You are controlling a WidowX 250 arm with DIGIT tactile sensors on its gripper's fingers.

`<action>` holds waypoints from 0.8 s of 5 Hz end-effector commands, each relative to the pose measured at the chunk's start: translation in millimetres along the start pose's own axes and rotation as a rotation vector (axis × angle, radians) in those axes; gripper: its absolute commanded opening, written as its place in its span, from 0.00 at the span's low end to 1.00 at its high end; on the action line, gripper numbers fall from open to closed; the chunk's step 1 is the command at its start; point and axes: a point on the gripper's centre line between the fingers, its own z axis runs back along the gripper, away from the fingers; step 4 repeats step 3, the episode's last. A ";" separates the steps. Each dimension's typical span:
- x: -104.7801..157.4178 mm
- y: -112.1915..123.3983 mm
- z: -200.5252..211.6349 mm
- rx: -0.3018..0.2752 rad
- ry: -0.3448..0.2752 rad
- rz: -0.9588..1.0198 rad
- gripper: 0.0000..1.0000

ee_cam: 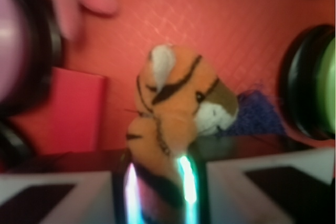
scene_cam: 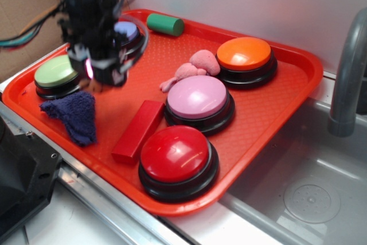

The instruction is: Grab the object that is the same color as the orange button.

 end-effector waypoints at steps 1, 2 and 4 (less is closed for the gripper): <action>22.6 14.0 88.0 -0.069 -0.163 0.006 0.00; 25.6 17.5 105.2 -0.065 -0.215 0.012 0.00; 22.2 20.2 98.0 -0.033 -0.125 0.042 0.40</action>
